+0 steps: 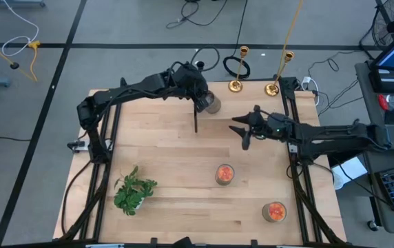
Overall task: Pick & Place candle stick holders
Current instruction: Put the brown scented candle on the shelf, then put the top orange scented candle on the shelf, then put the orange scented candle on the shelf
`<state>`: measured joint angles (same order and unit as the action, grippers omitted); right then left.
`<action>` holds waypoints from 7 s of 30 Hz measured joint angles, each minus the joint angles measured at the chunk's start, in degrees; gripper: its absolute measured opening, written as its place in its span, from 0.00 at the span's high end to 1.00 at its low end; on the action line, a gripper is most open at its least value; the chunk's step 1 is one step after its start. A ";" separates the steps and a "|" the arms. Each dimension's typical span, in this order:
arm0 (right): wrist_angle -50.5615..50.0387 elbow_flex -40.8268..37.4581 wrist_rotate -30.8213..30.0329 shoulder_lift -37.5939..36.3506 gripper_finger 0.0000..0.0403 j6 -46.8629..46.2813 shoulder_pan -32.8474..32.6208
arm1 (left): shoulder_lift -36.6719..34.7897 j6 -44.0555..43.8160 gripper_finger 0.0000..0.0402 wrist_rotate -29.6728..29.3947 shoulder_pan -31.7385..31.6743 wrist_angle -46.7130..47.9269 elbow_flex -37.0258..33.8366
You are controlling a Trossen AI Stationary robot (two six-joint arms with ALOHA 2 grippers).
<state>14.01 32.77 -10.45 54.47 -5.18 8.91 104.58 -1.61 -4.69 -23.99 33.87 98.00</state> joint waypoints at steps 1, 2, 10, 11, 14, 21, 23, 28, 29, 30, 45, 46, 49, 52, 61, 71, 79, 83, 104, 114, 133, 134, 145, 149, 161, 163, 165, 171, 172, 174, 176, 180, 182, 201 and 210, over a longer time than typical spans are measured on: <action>1.54 0.00 -0.01 1.27 0.58 1.38 -0.02 | 0.08 -0.02 0.99 0.02 0.00 -0.18 0.02; 3.61 0.00 -0.04 2.71 0.58 2.73 0.00 | 0.10 -0.06 0.99 0.00 -0.10 -0.16 0.02; 17.29 0.00 -6.32 12.40 0.58 9.92 2.28 | -0.40 0.26 0.98 0.42 -0.15 0.27 -0.05; 19.22 0.00 -6.26 13.60 0.58 9.98 2.69 | -0.40 0.24 0.99 0.62 -0.15 0.17 -0.05; 24.10 0.00 -6.22 16.80 0.58 9.99 3.83 | -0.40 0.09 0.98 0.70 -0.15 0.18 -0.07; 31.10 0.00 -6.20 22.99 0.58 9.57 6.43 | -0.40 0.11 0.97 0.69 -0.11 -0.13 -0.15; 32.24 0.00 -6.15 24.39 0.58 9.44 7.30 | -0.40 0.16 0.98 0.70 -0.11 -0.58 -0.16; 35.95 0.00 -6.02 27.55 0.58 8.89 8.83 | -0.40 0.13 0.94 0.72 -0.11 -0.74 -0.18; 36.11 0.00 -5.98 27.99 0.58 8.89 9.04 | -0.40 0.09 0.92 0.72 -0.11 -0.96 -0.18; 36.68 0.00 -5.87 28.48 0.58 8.90 9.13 | -0.40 0.08 0.92 0.64 -0.11 -1.04 -0.17; 37.43 0.00 -5.83 28.72 0.58 9.02 9.14 | -0.40 2.12 0.90 0.70 -0.11 -5.64 -0.16; 36.75 0.04 -5.84 28.07 0.58 8.97 8.66 | -0.41 2.68 0.90 0.70 -0.08 -5.51 -0.16; 31.05 0.04 -5.80 24.39 0.58 9.10 6.75 | -1.45 3.83 0.90 0.70 0.19 -4.78 -0.18; 23.26 0.04 -5.82 19.15 0.58 8.93 4.14 | -4.06 4.10 0.90 1.93 0.49 -3.74 -0.18; -1.23 0.04 -4.20 5.21 0.58 5.96 -10.29 | -15.47 7.14 0.90 6.20 4.21 4.15 -0.18; -3.53 0.04 0.20 9.27 0.58 -7.19 -23.78 | -31.88 8.46 0.90 6.56 13.19 -9.39 -20.55; -3.43 -0.01 -1.28 18.03 0.58 -10.88 -25.87 | -43.06 -0.90 0.90 6.16 15.13 -33.21 -50.15; -2.90 -0.04 -2.94 18.45 0.58 -11.31 -25.00 | -45.54 -4.23 0.90 6.14 15.13 -39.36 -57.56; -7.63 0.03 -1.36 19.34 0.84 -18.19 -21.16 | -46.54 -7.32 0.90 6.14 15.15 -42.39 -59.96; -9.72 -0.04 -1.19 17.31 0.98 -17.15 -20.34 | -46.52 -7.17 0.90 6.18 15.15 -42.61 -59.96; -41.70 31.56 -10.77 9.51 1.00 -2.64 -15.88 | -46.52 -6.08 0.90 6.16 15.15 -42.69 -59.96; -43.70 33.74 -10.81 9.44 1.00 -1.88 -14.36 | -46.52 -6.07 0.90 6.16 15.15 -42.69 -59.96; -50.46 40.04 -10.55 10.60 1.00 3.18 9.62 | -46.52 -6.08 0.90 6.16 15.15 -42.69 -59.96; -51.06 39.95 -9.62 13.29 1.00 3.58 15.57 | -46.52 -6.08 0.90 6.16 15.15 -42.67 -59.96; -49.80 40.04 0.34 20.56 1.00 3.23 23.65 | -46.50 -6.10 0.90 6.16 15.15 -42.36 -59.96; -50.18 40.04 0.36 20.54 1.00 3.27 24.03 | -46.50 -6.10 0.90 6.14 15.13 -42.30 -59.96; -50.60 40.04 0.36 20.13 0.99 2.92 24.23 | -46.50 -6.10 0.90 6.16 15.15 -42.30 -59.96; -52.99 40.02 3.02 18.23 0.99 3.00 24.56 | -46.50 -6.12 0.90 6.16 15.13 -42.21 -59.96; -53.67 40.00 3.29 17.99 0.99 2.98 24.52 | -46.50 -6.12 0.90 6.16 15.14 -42.21 -59.96; -53.98 39.98 3.31 17.82 0.99 2.97 24.46 | -46.50 -6.12 0.90 6.16 15.15 -42.23 -59.96; -54.06 39.98 3.45 17.82 0.99 2.68 24.47 | -46.50 -6.18 0.90 6.16 15.15 -42.28 -59.96; -54.21 39.98 3.03 17.85 0.99 1.73 24.52 | -46.50 -6.42 0.90 6.16 15.15 -42.28 -59.96; -54.23 39.98 3.10 17.84 0.98 1.46 24.50 | -46.50 -6.42 0.90 6.16 15.13 -42.28 -59.96; -51.31 39.98 2.85 16.25 0.75 4.43 24.48 | -46.50 -6.47 0.90 6.18 15.13 -42.28 -59.96; -60.99 39.98 4.37 7.20 0.68 3.24 17.10 | -46.50 -6.49 0.90 6.19 15.14 -42.26 -59.96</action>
<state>-46.98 72.75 -6.08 61.67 -1.94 26.01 58.08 -8.10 1.50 -8.85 -8.38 38.04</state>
